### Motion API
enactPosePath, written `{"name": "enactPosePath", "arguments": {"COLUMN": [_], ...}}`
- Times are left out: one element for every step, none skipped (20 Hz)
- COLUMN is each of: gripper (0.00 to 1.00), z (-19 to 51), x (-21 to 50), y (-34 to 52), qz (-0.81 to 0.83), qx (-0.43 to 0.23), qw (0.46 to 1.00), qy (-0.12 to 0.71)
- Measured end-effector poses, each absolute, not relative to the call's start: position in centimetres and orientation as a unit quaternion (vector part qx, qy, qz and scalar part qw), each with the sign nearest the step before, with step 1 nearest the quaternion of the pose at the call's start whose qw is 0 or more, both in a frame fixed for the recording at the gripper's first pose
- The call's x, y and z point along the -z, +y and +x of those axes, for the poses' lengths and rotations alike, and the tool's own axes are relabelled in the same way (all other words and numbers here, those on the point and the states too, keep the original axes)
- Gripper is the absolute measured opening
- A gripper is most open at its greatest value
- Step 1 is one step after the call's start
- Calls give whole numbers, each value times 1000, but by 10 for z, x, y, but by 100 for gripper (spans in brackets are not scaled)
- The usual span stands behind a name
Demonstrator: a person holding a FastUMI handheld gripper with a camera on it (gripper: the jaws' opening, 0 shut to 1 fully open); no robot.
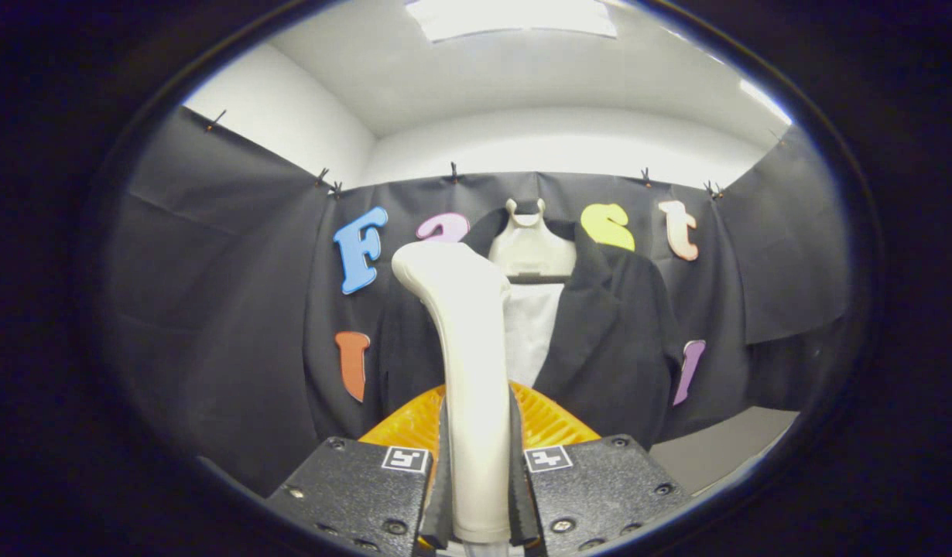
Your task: Iron the clothes twice with a garment steamer, once on the left side and once on the right side.
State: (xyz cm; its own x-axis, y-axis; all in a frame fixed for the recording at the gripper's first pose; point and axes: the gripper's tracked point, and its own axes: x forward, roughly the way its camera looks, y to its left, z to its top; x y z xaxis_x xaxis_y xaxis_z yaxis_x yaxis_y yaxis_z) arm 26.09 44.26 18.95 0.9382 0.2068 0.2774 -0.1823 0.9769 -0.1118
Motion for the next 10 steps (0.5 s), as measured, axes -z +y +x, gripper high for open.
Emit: {"name": "enactPosePath", "arguments": {"gripper": [32,32,32,32,32,32,32,32,32,32], "z": [266,272,276,280,283,290,298,305,310,312], "x": [-200,-206,-213,-215,-215,-210,-199,-185,-172,-166], "y": [447,451,455,457,460,467,472,472,468,466], "qz": [-42,-43,-46,-51,-58,-67,-62,-57,-56,-58], "qx": [-95,-92,-87,-85,-82,-82,-85,-82,-74,-66], "qw": [983,983,983,982,981,982,985,988,990,990], "qy": [-152,-152,-158,-161,-164,-157,-140,-120,-106,-106]}}
